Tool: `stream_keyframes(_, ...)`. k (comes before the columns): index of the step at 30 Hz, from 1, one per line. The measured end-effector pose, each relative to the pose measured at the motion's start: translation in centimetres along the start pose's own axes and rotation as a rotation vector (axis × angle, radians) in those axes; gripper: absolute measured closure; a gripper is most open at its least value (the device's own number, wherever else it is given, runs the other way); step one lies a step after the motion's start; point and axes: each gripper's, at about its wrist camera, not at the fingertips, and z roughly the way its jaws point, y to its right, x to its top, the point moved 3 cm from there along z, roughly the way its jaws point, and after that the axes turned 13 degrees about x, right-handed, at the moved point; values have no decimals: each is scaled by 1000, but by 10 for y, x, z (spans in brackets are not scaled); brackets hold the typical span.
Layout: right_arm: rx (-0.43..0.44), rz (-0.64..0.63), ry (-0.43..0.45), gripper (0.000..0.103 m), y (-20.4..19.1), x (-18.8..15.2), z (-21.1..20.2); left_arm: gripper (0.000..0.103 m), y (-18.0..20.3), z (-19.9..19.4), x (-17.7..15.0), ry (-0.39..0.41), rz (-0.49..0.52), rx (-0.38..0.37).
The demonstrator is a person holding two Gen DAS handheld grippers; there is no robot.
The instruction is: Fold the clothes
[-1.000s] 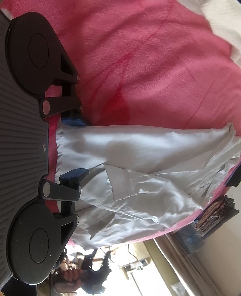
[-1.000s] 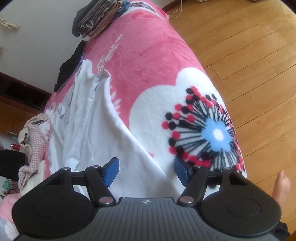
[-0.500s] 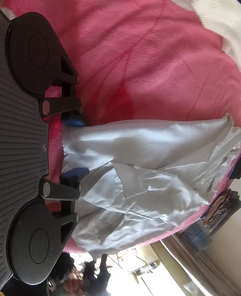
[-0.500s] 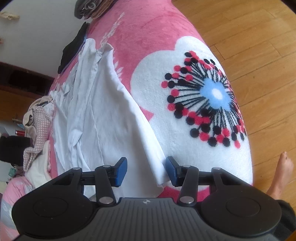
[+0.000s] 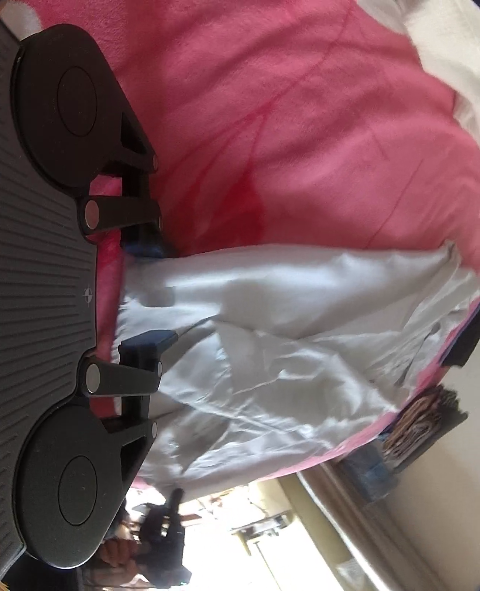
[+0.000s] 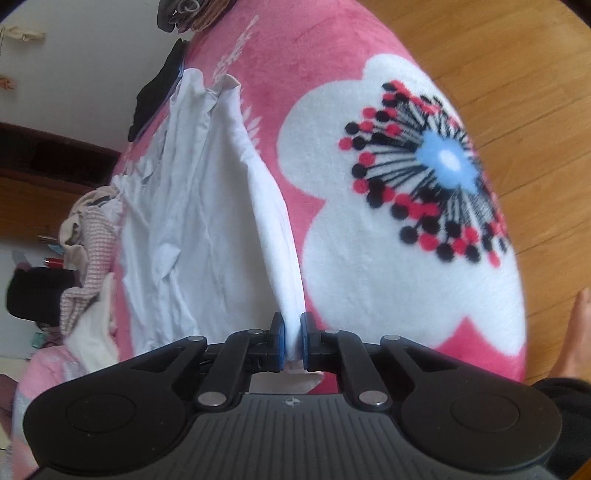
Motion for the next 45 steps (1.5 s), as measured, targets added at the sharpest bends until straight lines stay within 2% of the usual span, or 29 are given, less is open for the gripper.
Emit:
stream_keyframes(5, 16, 53, -2, 90, 11, 0, 3, 49, 3, 4, 4, -11, -19, -21)
stream_keyframes(8, 25, 61, 0, 89, 12, 0, 4, 49, 9, 6, 6, 4, -10, -17)
stream_keyframes(10, 13, 34, -1, 90, 9, -2, 6, 63, 11, 6, 6, 11, 0, -20)
stream_keyframes(11, 7, 20, -2, 92, 7, -2, 6, 90, 13, 7, 6, 8, 13, -23)
stream_keyframes(12, 3, 4, -1, 93, 4, -3, 5, 99, 16, 7, 6, -5, 34, -32)
stream_keyframes(14, 12, -10, 2, 101, -1, -4, 3, 103, 20, 3, 5, -1, 54, -42)
stream_keyframes(22, 123, -12, 71, 101, -30, 11, -16, 103, 5, -24, 23, 72, -151, -203)
stream_keyframes(29, 201, -45, 125, 101, -64, 43, -21, 103, 3, -32, 57, 149, -212, -271)
stream_keyframes(39, 216, -85, 142, 101, -94, 89, 7, 103, -2, -9, 114, 188, -214, -305)
stream_keyframes(45, 176, -73, 138, 101, -91, 110, 36, 103, -10, 19, 133, 165, -192, -278)
